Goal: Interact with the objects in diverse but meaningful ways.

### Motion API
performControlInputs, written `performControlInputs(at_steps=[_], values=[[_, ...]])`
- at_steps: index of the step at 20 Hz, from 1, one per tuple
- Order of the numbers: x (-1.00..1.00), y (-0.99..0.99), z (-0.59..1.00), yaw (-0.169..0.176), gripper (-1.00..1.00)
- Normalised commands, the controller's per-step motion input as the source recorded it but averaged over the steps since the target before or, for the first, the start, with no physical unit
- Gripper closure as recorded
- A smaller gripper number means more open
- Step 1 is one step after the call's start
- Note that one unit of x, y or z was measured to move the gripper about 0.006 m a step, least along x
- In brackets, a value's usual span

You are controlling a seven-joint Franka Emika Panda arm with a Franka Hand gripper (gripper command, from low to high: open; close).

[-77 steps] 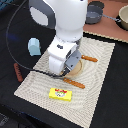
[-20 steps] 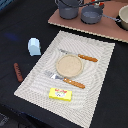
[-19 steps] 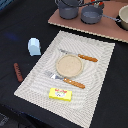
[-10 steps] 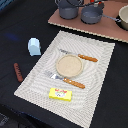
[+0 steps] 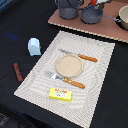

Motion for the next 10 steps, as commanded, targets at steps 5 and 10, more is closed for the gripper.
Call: performControlInputs(at_steps=[5, 10], values=[[0.1, 0.29, -0.08, 0.0, -1.0], [0.11, 0.3, -0.03, 0.0, -1.0]])
